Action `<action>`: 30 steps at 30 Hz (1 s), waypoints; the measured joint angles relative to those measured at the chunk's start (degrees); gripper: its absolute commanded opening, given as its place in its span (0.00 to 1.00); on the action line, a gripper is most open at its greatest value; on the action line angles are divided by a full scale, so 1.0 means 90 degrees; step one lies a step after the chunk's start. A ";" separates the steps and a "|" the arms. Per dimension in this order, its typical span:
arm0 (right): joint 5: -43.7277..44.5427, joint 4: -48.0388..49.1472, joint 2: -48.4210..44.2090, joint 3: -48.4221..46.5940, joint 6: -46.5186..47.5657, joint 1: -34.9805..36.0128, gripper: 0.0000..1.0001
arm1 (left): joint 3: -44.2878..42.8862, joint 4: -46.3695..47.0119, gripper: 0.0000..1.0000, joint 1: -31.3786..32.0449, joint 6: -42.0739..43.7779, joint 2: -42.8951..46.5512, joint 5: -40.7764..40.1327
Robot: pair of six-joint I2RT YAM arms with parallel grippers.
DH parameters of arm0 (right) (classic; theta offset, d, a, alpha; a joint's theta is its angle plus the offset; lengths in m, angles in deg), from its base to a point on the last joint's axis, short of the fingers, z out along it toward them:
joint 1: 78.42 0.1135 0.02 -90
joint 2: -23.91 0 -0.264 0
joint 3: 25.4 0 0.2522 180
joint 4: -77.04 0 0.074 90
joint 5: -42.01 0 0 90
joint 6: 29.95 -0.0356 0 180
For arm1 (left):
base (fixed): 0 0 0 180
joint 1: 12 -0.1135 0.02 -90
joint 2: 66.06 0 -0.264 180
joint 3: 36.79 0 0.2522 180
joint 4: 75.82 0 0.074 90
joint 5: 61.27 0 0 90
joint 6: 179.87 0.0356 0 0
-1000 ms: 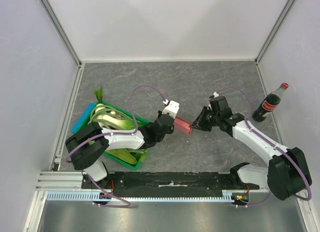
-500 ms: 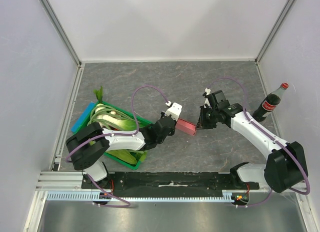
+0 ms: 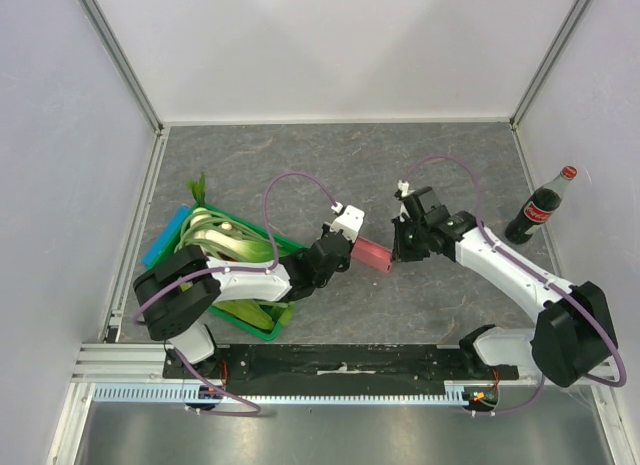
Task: Fold the paper box
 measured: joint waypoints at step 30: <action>-0.0325 0.2331 -0.1872 0.2259 -0.3181 -0.0639 0.91 | 0.0066 0.0243 0.02 0.0032 -0.0590 -0.0070 -0.0163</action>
